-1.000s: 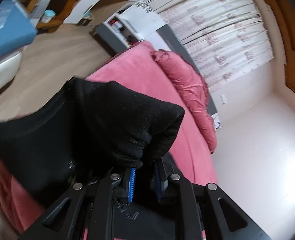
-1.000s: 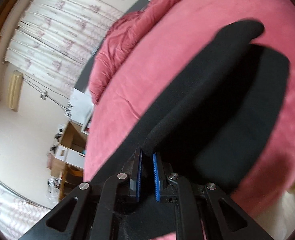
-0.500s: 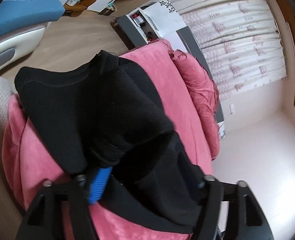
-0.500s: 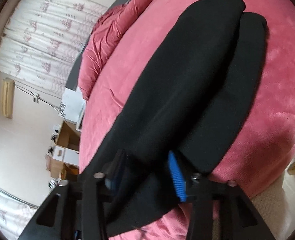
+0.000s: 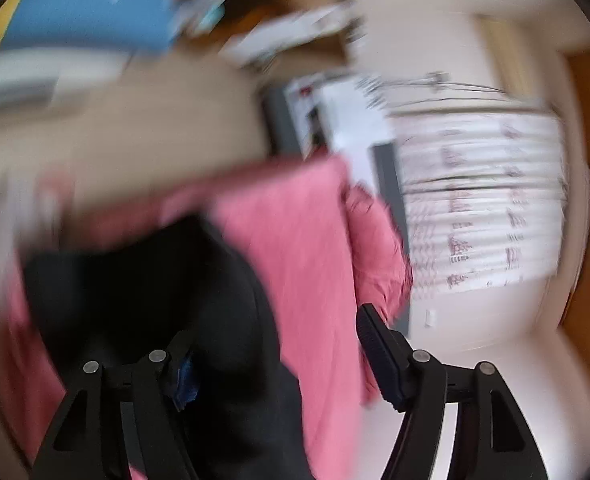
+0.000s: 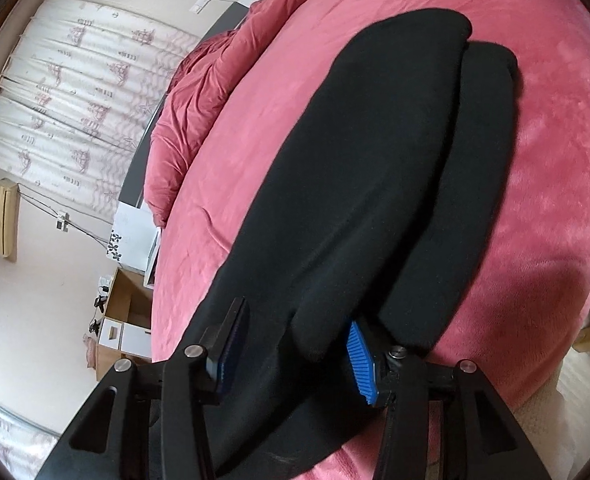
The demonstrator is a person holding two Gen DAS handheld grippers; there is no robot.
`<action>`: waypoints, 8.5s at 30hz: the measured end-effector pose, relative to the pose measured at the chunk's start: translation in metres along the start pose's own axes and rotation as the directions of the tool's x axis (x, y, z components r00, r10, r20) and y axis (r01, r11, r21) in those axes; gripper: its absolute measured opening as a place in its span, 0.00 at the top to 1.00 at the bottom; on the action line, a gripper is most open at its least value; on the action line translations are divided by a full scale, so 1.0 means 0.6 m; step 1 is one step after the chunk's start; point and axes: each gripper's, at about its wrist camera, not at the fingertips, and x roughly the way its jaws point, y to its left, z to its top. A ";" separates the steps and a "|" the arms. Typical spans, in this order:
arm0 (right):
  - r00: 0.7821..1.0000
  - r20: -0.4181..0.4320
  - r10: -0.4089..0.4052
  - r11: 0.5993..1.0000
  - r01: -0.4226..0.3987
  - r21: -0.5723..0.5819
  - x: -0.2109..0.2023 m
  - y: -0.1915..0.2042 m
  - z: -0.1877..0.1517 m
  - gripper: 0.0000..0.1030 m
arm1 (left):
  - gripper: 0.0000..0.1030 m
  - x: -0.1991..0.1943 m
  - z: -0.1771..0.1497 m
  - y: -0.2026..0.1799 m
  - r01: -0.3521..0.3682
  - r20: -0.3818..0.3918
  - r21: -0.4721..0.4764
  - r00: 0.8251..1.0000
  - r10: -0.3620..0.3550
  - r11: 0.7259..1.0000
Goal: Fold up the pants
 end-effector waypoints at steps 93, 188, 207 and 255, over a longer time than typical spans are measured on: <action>0.981 0.066 -0.182 0.844 0.191 -0.501 0.023 0.237 -0.023 0.56 | 0.67 0.018 -0.085 -0.069 -0.326 0.060 0.579 0.931 0.360 0.747; 0.923 0.061 -0.381 0.871 0.380 -0.311 -0.032 0.059 0.045 0.42 | 0.65 0.196 -0.297 -0.055 -0.143 -0.113 0.840 0.897 0.428 0.524; 0.957 0.187 -0.220 0.973 0.201 0.112 -0.065 -0.122 0.190 0.39 | 0.36 0.187 -0.378 -0.085 -0.085 -0.149 0.891 0.872 0.465 0.446; 0.977 0.212 0.019 0.744 0.128 -0.655 -0.092 0.441 -0.111 0.80 | 0.28 0.148 -0.293 -0.088 -0.081 -0.288 0.717 0.870 0.400 0.693</action>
